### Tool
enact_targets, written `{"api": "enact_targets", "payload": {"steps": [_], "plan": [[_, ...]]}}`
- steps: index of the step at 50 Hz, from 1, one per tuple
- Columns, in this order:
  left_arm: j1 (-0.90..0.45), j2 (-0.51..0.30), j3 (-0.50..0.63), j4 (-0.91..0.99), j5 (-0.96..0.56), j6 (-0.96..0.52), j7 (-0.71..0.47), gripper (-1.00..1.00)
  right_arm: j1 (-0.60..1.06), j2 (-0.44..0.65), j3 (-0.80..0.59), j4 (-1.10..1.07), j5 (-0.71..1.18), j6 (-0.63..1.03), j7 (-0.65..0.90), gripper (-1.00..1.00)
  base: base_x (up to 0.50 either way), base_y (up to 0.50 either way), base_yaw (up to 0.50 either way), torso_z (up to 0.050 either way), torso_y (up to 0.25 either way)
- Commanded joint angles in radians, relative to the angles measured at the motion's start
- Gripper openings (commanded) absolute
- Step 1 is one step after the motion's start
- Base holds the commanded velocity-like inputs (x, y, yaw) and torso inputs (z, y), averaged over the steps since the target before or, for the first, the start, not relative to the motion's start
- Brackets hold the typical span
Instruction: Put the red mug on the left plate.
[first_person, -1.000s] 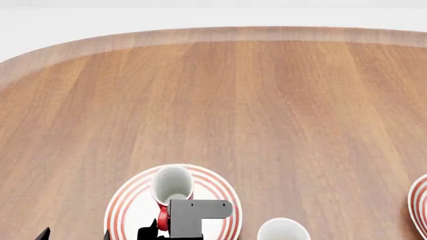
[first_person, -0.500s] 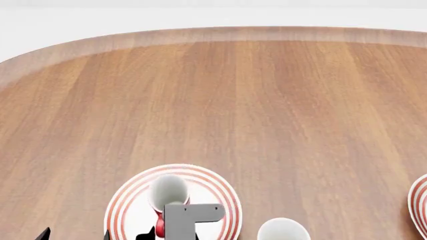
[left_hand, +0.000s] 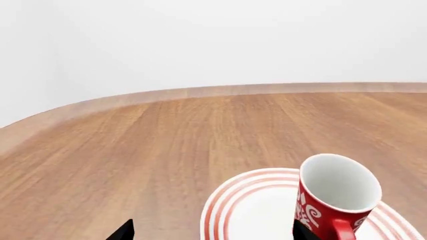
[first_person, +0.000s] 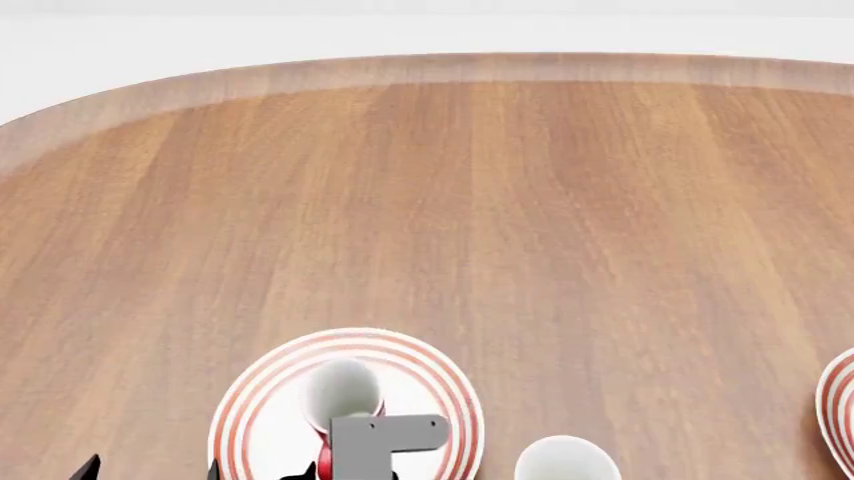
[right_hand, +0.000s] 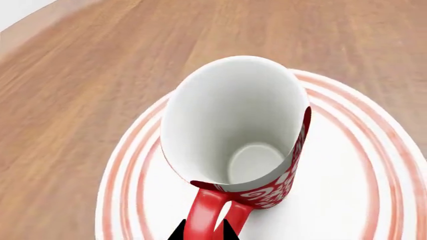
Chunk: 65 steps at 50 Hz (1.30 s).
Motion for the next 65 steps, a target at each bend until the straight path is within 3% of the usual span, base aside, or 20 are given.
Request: {"api": "enact_targets", "payload": {"steps": [1,20,21,34,52,65], "plan": [[-0.001,-0.002,0.004,0.000,-0.001,0.001,-0.003,1.00,0.019,-0.001,-0.073,0.014,0.044,-0.034,0.004,-1.00,0.00,0.00,0.00,0.000,0.000],[-0.003,-0.005,0.008,-0.001,-0.008,0.001,-0.007,1.00,0.018,-0.001,-0.079,0.005,0.031,-0.025,0.009,-1.00,0.00,0.00,0.00,0.000,0.000],[-0.004,-0.005,0.008,-0.002,-0.008,0.002,-0.007,1.00,0.018,-0.001,-0.077,0.004,0.033,-0.023,0.007,1.00,0.00,0.00,0.00,0.000,0.000],[-0.004,-0.008,0.011,-0.002,-0.010,0.004,-0.010,1.00,0.027,0.003,-0.073,-0.029,0.039,-0.036,0.023,1.00,0.00,0.00,0.00,0.000,0.000],[0.000,-0.020,0.010,0.021,-0.003,-0.014,-0.034,1.00,0.048,0.301,-0.079,-0.614,-0.077,-0.132,0.320,1.00,0.00,0.00,0.00,0.000,0.000],[0.027,-0.048,0.007,0.153,-0.024,-0.090,-0.067,1.00,0.083,0.421,-0.087,-0.850,-0.184,-0.158,0.431,1.00,0.00,0.00,0.00,0.000,0.000]]}}
